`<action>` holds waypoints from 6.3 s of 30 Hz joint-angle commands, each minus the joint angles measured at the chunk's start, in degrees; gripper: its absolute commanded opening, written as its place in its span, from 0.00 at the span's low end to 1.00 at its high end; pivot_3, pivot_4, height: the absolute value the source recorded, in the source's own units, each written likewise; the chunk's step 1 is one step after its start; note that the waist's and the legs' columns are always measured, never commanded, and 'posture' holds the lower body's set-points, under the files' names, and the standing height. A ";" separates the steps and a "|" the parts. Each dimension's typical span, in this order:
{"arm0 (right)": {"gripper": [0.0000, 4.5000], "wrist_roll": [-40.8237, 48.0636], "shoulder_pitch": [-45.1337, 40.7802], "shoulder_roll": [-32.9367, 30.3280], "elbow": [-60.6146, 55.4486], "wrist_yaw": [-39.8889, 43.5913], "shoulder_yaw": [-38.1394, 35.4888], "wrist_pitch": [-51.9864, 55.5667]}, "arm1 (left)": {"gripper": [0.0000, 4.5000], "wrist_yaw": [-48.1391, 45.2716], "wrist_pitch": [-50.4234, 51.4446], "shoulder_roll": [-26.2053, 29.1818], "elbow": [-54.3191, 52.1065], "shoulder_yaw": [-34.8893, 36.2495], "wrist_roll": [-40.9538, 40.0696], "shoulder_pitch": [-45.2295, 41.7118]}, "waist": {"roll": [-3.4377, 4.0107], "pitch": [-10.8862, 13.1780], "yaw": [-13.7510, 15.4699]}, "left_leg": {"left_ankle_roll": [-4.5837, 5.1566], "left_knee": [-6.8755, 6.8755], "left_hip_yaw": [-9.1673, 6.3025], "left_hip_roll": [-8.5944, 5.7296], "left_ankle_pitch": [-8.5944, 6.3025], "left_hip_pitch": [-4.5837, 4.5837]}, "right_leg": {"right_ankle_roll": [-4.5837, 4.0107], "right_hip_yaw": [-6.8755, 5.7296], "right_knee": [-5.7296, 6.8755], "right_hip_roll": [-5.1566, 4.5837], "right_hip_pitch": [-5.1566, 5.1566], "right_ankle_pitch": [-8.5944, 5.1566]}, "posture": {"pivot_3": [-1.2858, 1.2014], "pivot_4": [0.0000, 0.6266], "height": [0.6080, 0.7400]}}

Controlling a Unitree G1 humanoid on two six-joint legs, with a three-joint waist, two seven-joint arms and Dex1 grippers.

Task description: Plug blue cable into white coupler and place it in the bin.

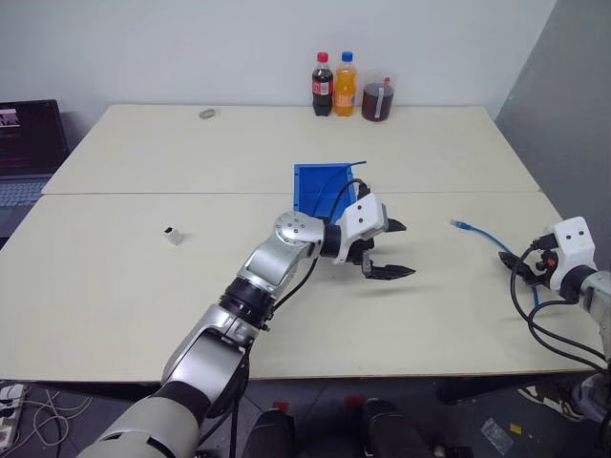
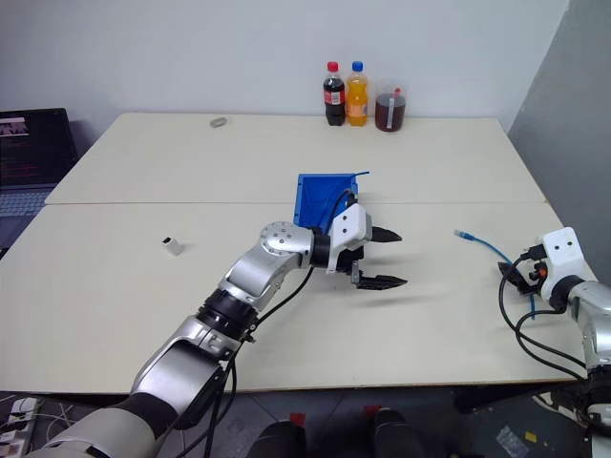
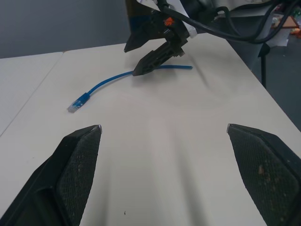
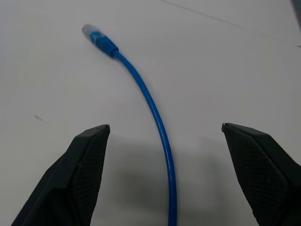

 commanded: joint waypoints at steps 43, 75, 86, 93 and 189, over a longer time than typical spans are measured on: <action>0.00 1.01 -8.23 -4.12 -9.74 23.17 7.78 5.58 | 1.00 -0.08 15.92 15.63 -27.49 14.05 -5.56 11.20 | 0.18 0.06 -1.38 | -0.02 -0.01 0.23 0.04 0.00 0.16 | 0.16 0.39 0.12 0.02 -0.06 0.09 | 0.52 0.24 1.00; 0.44 -7.80 -20.75 32.06 -4.18 18.46 36.67 0.51 | 1.00 23.70 26.54 19.97 -66.42 41.18 -14.55 75.71 | -0.24 0.27 0.12 | -0.07 -0.03 0.14 0.25 -0.01 0.21 | -0.02 0.04 0.16 0.02 -0.08 0.00 | 0.52 0.24 1.00; 0.97 3.58 -14.06 23.43 -33.44 18.75 26.32 21.03 | 1.00 11.35 19.77 34.18 -47.74 37.71 -12.95 57.65 | -0.18 0.32 0.35 | -0.07 -0.02 0.07 0.22 -0.01 0.07 | 0.00 -0.03 0.14 0.01 -0.16 0.01 | 0.52 0.24 1.00; 0.97 11.08 -8.24 17.78 -50.56 15.74 19.88 31.42 | 1.00 -1.99 8.26 38.22 -25.21 24.51 -5.69 41.17 | -0.15 0.34 0.21 | -0.06 -0.08 0.09 0.22 -0.02 0.03 | -0.02 0.01 0.08 0.06 -0.19 -0.01 | 0.52 0.24 1.00; 0.05 54.71 -11.86 31.94 -38.56 -11.51 0.73 54.53 | 0.31 11.82 60.19 19.24 -34.04 30.03 -45.45 16.77 | -0.19 0.32 0.24 | -0.07 0.15 -0.28 0.18 0.01 -0.78 | 0.06 -0.22 0.24 0.08 -0.72 0.07 | 0.52 0.24 1.00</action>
